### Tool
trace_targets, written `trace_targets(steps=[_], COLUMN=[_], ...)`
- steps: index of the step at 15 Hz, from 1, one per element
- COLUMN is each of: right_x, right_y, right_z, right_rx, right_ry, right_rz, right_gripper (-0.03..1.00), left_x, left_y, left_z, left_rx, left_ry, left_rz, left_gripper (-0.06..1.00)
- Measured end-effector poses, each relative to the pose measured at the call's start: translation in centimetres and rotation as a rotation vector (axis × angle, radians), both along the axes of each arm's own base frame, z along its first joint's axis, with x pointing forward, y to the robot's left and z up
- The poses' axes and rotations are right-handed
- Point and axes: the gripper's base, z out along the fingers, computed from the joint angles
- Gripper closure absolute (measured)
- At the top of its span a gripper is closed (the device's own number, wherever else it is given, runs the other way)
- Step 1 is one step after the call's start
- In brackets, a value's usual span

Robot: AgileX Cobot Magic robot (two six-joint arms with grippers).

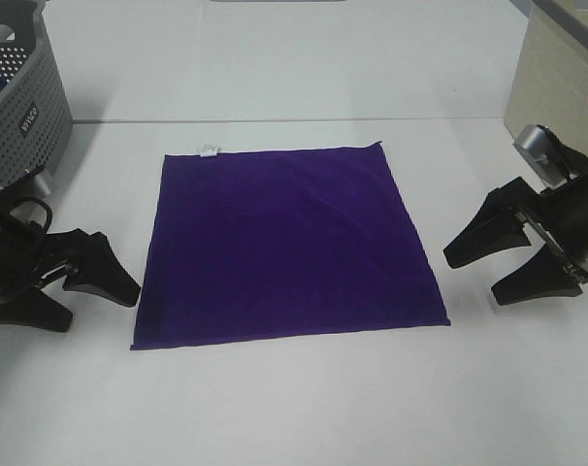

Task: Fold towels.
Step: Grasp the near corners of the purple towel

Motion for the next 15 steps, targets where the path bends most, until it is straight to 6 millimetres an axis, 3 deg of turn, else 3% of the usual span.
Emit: trace_targets(steps=[5,7,12,15], right_x=[0.7,1.0,0.8,0.9], right_y=[-0.6,-0.8,2.5,2.9], right_z=[-0.4,-0.9,-3.0,-3.2], right_rx=[-0.081,-0.158,-0.200,-0.200], right_ry=[-0.045,-0.065,0.028,0.065], right_rz=[-0.069,-0.089,0.010,-0.021], right_gripper=[0.06,0.09,0.15,0.17], left_x=[0.1,0.3,0.3,0.3], left_y=[-0.1,-1.0,-2.4,-2.5], left_z=[-0.2,-0.5,-0.9,-0.9], left_rx=[-0.002,-0.015,-0.026,-0.026], left_ry=[0.004,0.011,0.027,0.032], left_rz=[0.009,-0.005,-0.023,-0.016], left_gripper=[-0.04,-0.04,-0.03,-0.02])
